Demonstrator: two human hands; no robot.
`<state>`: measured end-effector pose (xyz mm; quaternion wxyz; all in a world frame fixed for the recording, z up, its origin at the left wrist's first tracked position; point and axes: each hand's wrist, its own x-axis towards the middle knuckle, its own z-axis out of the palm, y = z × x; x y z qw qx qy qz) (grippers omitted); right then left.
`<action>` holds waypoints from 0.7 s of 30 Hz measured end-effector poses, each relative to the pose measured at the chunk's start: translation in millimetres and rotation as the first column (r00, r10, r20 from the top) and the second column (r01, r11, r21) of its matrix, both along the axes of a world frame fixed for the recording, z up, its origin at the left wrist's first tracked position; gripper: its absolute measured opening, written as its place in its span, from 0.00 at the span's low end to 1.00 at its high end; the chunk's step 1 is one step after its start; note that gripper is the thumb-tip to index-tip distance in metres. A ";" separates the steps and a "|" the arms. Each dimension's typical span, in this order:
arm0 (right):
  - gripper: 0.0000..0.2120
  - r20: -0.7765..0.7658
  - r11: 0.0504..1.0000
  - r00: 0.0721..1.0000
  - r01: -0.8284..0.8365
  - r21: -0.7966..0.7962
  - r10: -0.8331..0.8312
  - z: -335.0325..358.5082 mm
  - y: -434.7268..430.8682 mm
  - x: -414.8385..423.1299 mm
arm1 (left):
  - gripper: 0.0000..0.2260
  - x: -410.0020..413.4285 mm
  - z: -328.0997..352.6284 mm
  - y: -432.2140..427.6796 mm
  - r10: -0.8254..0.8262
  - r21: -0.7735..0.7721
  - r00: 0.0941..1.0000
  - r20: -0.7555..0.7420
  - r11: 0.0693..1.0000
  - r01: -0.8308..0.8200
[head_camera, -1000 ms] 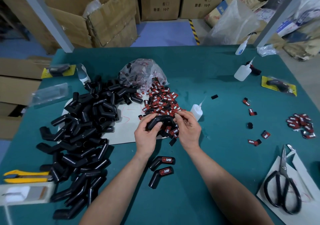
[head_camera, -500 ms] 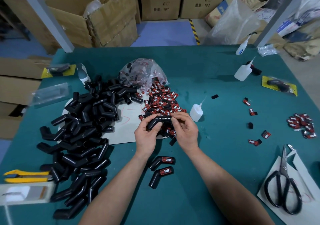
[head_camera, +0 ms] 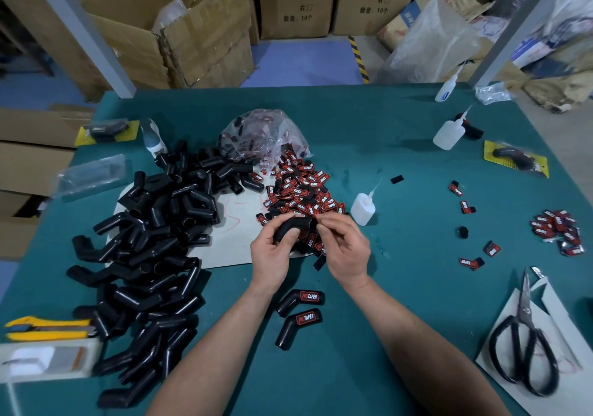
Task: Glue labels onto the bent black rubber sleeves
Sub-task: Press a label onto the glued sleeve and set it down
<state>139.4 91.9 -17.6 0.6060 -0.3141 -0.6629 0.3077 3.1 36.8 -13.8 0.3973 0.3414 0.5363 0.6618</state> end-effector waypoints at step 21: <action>0.07 0.064 0.985 0.992 0.117 -0.127 -0.110 -3.4 10.4 4.1 | 0.17 -1.2 -17.5 7.3 0.122 0.062 0.956 -0.268 0.992 -0.109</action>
